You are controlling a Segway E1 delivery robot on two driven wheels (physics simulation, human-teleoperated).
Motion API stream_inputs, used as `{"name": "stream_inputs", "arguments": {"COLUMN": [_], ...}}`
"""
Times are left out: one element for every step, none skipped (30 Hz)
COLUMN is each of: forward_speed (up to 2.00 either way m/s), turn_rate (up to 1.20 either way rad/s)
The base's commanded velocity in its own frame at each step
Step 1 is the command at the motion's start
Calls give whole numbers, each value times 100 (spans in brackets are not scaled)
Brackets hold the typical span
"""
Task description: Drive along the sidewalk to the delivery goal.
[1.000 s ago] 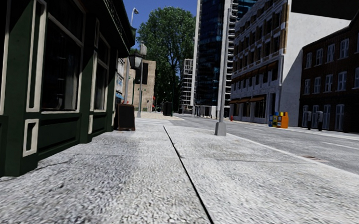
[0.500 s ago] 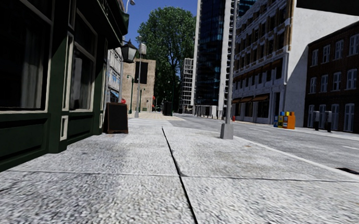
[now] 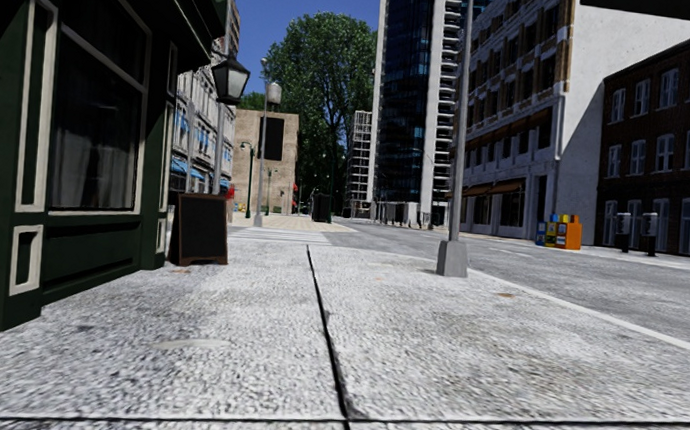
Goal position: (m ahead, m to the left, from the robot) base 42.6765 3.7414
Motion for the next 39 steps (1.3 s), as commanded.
{"name": "stream_inputs", "arguments": {"forward_speed": [200,200,200,200,200,200,200,200,200,200,200,200,200,200,200,200,200,200,200,200,200,200,200,200,200,200,200,200,200,200,200,200,200,200,200,200,200,200,200], "turn_rate": [0,0,7,10,12,12,15,15,21,25,26,26,26,26,26,26,26,26,26,26,26,26,26,26,26,26,26,26,26,26,26,26,26,20,6,0,0,0,0]}}
